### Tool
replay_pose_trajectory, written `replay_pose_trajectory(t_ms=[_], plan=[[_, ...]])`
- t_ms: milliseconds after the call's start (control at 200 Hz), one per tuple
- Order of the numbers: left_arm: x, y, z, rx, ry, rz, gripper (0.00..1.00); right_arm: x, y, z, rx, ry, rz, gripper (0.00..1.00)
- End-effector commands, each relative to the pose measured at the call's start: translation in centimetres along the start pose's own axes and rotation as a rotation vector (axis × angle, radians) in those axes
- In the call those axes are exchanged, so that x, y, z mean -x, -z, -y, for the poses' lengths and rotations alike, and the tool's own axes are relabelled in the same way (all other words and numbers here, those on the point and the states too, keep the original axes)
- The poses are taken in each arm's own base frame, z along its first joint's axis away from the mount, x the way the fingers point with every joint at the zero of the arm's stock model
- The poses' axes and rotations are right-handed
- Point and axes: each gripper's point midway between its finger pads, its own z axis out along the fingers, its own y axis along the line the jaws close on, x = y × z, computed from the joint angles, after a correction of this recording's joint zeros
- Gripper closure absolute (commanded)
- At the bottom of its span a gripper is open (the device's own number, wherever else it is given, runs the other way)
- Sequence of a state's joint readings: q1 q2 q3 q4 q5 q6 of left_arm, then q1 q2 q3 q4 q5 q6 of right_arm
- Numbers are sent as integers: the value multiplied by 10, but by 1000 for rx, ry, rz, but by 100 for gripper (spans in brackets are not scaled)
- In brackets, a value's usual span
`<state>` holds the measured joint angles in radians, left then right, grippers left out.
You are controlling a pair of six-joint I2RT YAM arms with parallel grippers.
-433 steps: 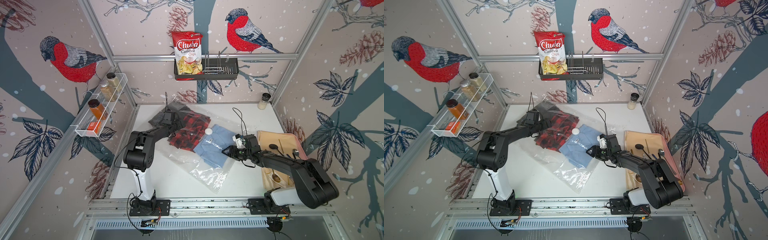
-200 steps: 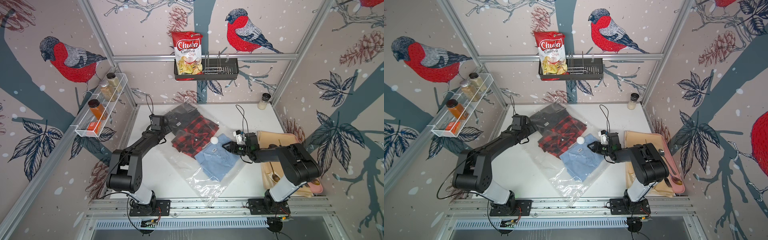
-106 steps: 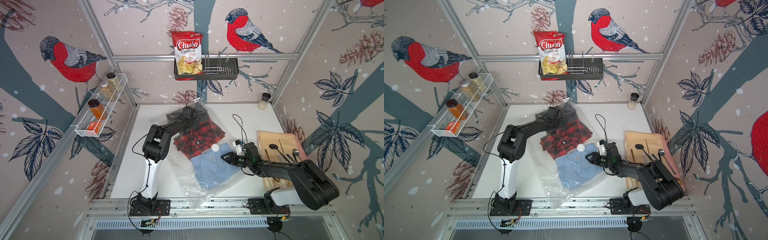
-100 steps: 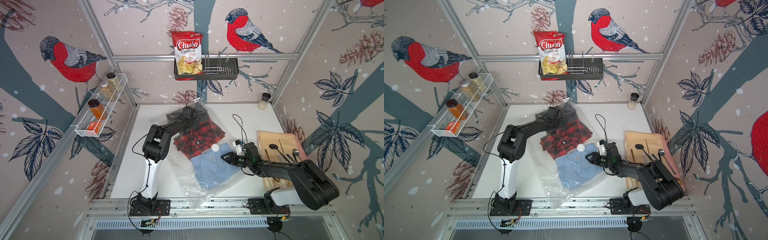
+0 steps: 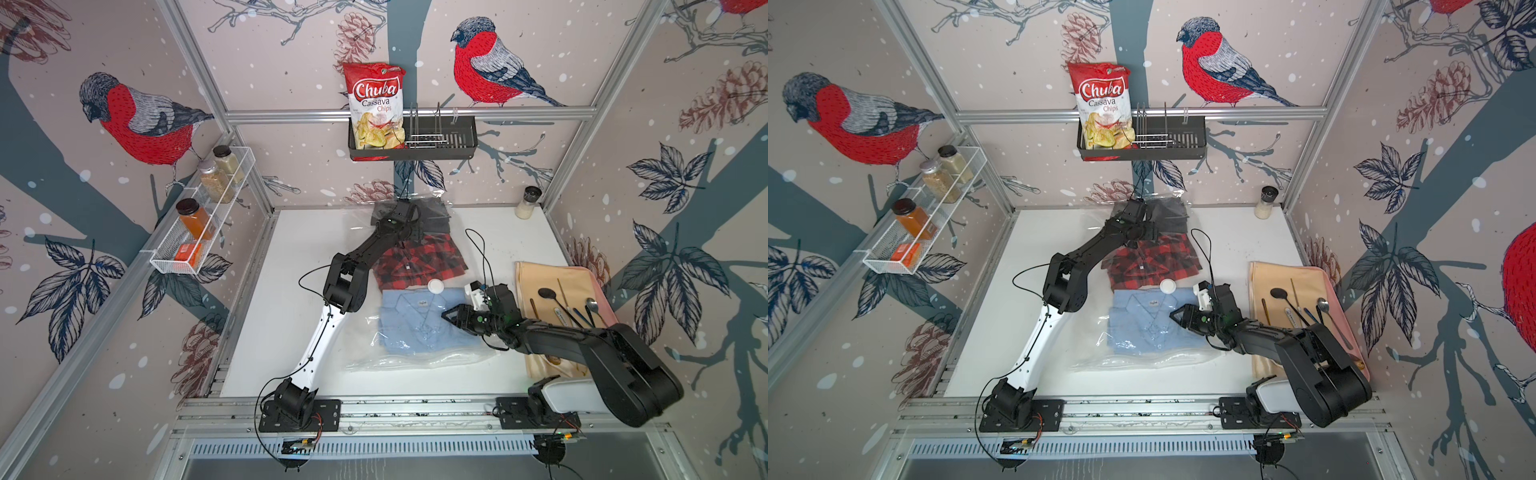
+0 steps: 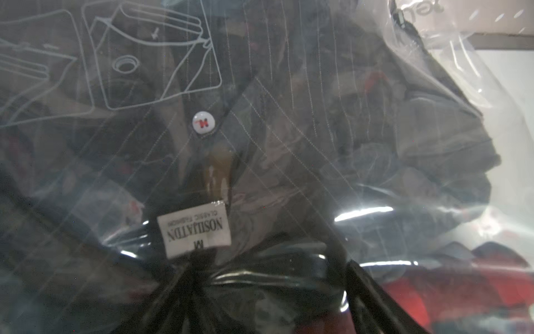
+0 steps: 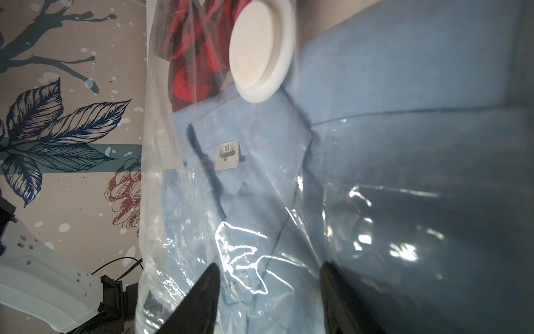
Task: Place the folded shirt into the vacuum bag
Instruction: Adjust the vacuum bag at the center of the board.
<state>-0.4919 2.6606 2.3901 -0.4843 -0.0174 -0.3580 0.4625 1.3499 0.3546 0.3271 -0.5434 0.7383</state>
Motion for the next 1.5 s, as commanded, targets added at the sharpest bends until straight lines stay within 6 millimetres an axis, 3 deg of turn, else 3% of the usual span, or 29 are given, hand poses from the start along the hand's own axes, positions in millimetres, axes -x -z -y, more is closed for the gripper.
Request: replay_pose_trajectory(t_ms=[0, 35, 145, 230, 320, 465, 615, 710, 755, 860, 930, 1001, 1156, 1246, 1361, 1496], plan=[[-4, 47, 8, -32, -49, -78, 16, 1, 7, -11, -9, 15, -16, 40], [6, 70, 15, -54, -51, -41, 15, 3, 10, -19, 9, 31, -14, 39], [14, 133, 27, -98, -51, 61, 12, 4, 18, -42, 73, 69, -13, 38], [1, 168, 23, -113, -25, 81, 11, -2, 20, -52, 104, 85, -43, 38], [-27, 192, 19, -131, -5, 68, 11, -8, 21, -53, 103, 84, -57, 38], [-100, 209, 18, -158, 13, -2, 11, -13, 25, -30, 35, 38, -50, 38], [-183, 214, 17, -173, 30, -118, 11, -17, 32, -8, 9, -8, -29, 38], [-221, 216, 19, -174, 27, -167, 11, -24, 29, 6, -7, -36, -49, 38], [-235, 213, 12, -135, 26, -185, 11, -27, 26, 15, -24, -59, -55, 38], [-259, 205, -27, 29, 38, -196, 10, -30, 22, 37, -56, -121, -28, 39], [-265, 202, -51, 120, 61, -187, 9, -30, 18, 49, -75, -158, -11, 39], [-266, 197, -68, 153, 83, -177, 9, -28, 12, 49, -60, -168, -9, 39], [-254, 188, -94, 183, 124, -160, 9, -19, -12, 27, 8, -138, -45, 41], [-240, 195, -95, 180, 127, -138, 9, -10, -18, 12, 38, -123, -48, 41], [-227, 216, -81, 126, 120, -107, 10, 2, 0, 9, -26, -101, 10, 40], [-220, 245, -64, 105, 85, -64, 9, 21, 48, 24, -182, -97, 150, 32]])
